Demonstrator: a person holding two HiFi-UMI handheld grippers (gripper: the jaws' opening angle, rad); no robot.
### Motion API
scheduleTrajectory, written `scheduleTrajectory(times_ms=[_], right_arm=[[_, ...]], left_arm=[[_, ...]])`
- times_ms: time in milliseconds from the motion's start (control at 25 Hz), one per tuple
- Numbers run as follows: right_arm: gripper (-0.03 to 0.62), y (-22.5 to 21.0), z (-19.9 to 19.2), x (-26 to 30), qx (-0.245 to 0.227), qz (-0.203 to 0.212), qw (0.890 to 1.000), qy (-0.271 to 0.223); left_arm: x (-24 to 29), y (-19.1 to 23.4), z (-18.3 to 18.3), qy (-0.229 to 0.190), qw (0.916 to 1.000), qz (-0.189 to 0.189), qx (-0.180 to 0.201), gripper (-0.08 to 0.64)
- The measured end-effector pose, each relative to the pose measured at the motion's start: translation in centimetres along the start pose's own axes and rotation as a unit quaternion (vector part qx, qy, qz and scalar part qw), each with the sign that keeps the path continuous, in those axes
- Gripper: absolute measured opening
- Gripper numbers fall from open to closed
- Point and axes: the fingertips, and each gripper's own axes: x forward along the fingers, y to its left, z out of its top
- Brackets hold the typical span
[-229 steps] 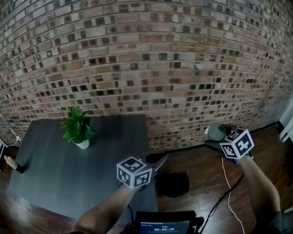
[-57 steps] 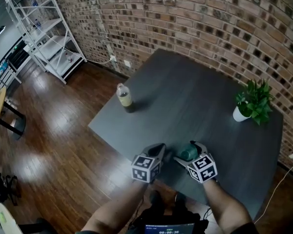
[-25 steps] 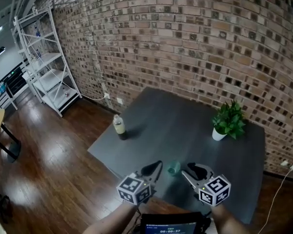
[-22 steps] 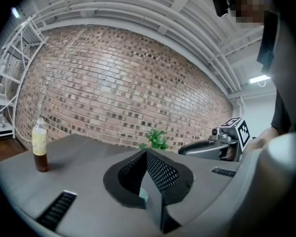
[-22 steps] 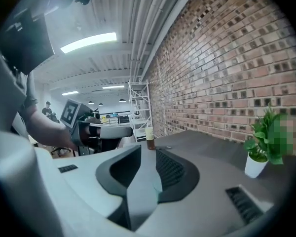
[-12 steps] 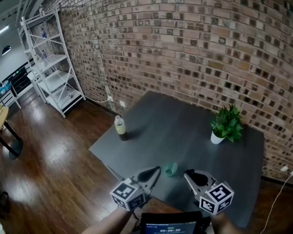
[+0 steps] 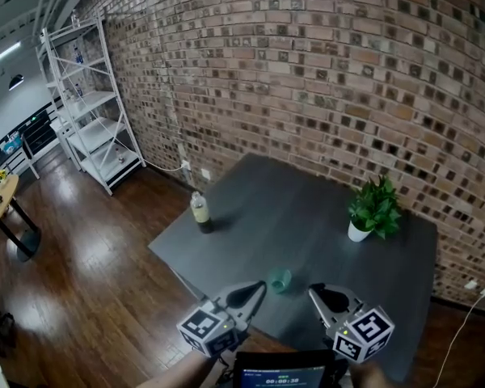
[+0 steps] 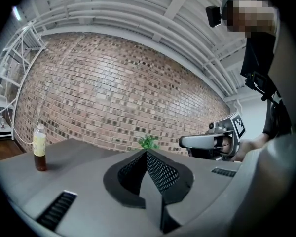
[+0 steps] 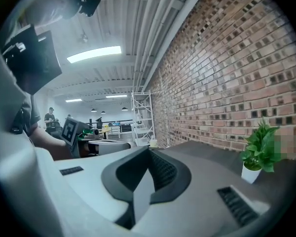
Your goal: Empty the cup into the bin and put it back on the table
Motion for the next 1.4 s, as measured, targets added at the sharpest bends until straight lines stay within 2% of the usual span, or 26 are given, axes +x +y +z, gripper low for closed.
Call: scheduleTrajectory(times_ms=[240, 720, 960, 1400], right_arm=[[0.002, -0.2, 0.3, -0.8, -0.005, -0.005, 1.0, 0.0], [0.002, -0.5, -0.3, -0.8, -0.008, 0.003, 1.0, 0.007], [0.002, -1.0, 0.0, -0.5, -0.014, -0.001, 1.0, 0.002], [0.002, -1.5, 0.1, -0.3, -0.012, -0.011, 1.0, 0.004]], left_arm=[[-0.4, -1.4, 1.8, -0.032, 0.9995, 0.008, 0.002, -0.009], [-1.2, -0.7, 2.0, -0.024, 0.9992, 0.031, -0.005, -0.009], [-0.4, -1.2, 2.4, -0.028, 0.9995, 0.013, -0.003, -0.009], [-0.1, -0.8, 3.2, -0.025, 0.9997, 0.005, 0.004, -0.009]])
